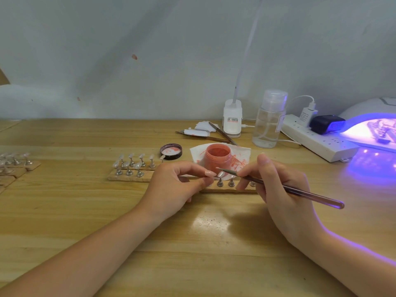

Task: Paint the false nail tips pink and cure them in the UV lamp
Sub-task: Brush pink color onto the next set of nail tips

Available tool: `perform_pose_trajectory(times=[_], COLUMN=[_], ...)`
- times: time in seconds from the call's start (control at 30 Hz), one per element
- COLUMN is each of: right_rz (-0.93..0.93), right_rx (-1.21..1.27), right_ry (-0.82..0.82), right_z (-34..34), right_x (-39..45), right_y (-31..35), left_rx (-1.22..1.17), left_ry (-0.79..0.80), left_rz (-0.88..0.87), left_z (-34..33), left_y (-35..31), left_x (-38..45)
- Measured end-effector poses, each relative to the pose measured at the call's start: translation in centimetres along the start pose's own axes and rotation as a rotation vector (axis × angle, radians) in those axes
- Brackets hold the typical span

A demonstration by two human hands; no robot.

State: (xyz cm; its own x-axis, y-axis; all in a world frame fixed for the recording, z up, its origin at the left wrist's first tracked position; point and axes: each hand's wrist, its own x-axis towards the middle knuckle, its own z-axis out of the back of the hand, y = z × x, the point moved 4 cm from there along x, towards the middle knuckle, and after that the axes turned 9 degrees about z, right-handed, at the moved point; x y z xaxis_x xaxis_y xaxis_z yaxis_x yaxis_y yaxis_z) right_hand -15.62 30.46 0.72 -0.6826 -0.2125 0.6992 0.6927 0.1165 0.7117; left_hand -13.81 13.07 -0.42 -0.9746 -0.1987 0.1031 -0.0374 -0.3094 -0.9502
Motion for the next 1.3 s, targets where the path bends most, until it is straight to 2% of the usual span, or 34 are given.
perform_pose_trajectory(times=[0.23,0.37,0.57,0.73,0.93,1.07,1.3], right_rz=[0.012,0.01,0.026,-0.009,-0.019,-0.012,-0.022], right_rx=[-0.073,-0.002,0.044,-0.052,0.064,0.02,-0.015], right_ry=[0.088,0.113,0.052,0.096,0.082,0.056,0.109], right_z=[-0.35,-0.49,-0.18,-0.51,-0.4,-0.26,-0.63], right_x=[0.03,-0.25,-0.25,0.18,-0.28,-0.11,-0.01], right_y=[0.06,0.29,0.32,0.08,0.21,0.21,0.24], left_rx=[0.025,0.0,-0.005,0.007,0.004,0.009,0.016], left_ry=[-0.032,-0.024,-0.016,-0.021,-0.025,-0.021,-0.03], left_rz=[0.015,0.017,0.015,0.005,-0.005,0.005,0.011], left_z=[0.07,0.04,0.02,0.04,0.01,0.0,0.06], left_y=[-0.02,-0.03,-0.09,-0.17,-0.2,-0.11,-0.04], left_x=[-0.07,-0.17,-0.25,-0.2,-0.19,-0.2,-0.16])
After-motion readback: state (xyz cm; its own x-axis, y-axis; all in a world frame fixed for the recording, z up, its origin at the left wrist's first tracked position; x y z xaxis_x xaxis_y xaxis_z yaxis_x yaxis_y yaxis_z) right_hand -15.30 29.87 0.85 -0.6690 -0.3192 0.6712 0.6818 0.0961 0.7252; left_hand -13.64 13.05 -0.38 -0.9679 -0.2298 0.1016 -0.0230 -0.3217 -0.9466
